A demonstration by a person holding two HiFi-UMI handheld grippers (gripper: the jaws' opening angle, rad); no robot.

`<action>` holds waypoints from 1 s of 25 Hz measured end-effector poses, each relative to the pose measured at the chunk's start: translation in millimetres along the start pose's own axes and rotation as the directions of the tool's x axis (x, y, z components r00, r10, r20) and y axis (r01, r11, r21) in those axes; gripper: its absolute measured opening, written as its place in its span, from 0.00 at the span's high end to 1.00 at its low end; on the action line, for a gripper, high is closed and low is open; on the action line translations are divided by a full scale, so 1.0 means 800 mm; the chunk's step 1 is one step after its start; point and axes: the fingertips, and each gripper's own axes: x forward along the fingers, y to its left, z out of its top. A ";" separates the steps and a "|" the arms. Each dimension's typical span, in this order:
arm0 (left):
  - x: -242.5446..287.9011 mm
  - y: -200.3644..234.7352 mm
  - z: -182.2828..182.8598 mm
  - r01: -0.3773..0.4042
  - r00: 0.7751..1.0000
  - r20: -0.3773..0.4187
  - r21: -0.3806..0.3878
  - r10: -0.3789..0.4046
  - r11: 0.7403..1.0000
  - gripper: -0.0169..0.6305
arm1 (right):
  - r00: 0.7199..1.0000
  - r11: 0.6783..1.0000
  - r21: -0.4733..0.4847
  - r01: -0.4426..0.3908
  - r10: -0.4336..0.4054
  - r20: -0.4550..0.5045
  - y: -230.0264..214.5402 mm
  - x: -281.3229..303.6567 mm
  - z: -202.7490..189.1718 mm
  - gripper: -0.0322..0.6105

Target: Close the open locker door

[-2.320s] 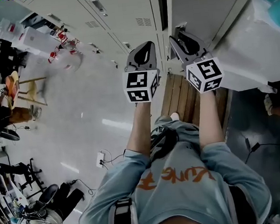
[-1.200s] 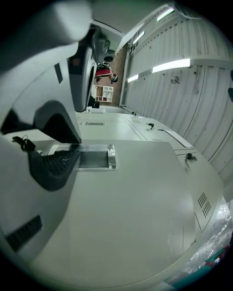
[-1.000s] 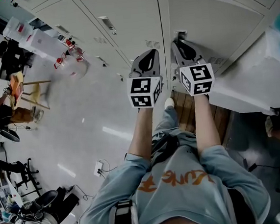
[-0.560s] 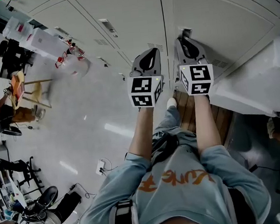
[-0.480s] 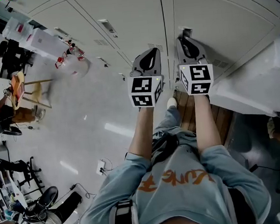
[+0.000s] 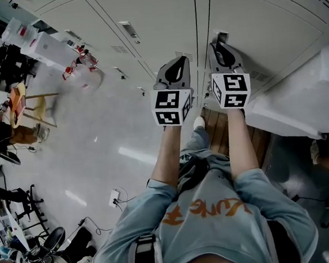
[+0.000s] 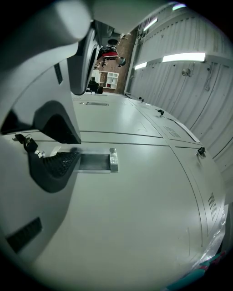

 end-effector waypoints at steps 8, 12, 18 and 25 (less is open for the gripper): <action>-0.024 -0.007 0.005 0.006 0.999 0.036 -0.027 -0.005 1.000 0.95 | 0.998 0.998 0.013 -0.054 0.054 0.035 0.014 -0.031 0.010 0.74; -0.031 -0.025 0.010 0.033 0.998 0.052 -0.033 -0.031 0.999 0.95 | 0.997 0.999 0.015 -0.032 0.031 0.067 0.003 -0.063 0.021 0.74; -0.037 -0.066 0.023 0.089 0.993 0.078 -0.021 -0.087 0.996 0.95 | 0.994 1.000 0.018 0.012 -0.014 0.107 -0.019 -0.110 0.033 0.83; -0.040 -0.110 0.039 0.144 0.984 0.105 0.004 -0.144 0.990 0.95 | 0.988 0.997 0.024 0.070 -0.073 0.136 -0.050 -0.160 0.043 0.88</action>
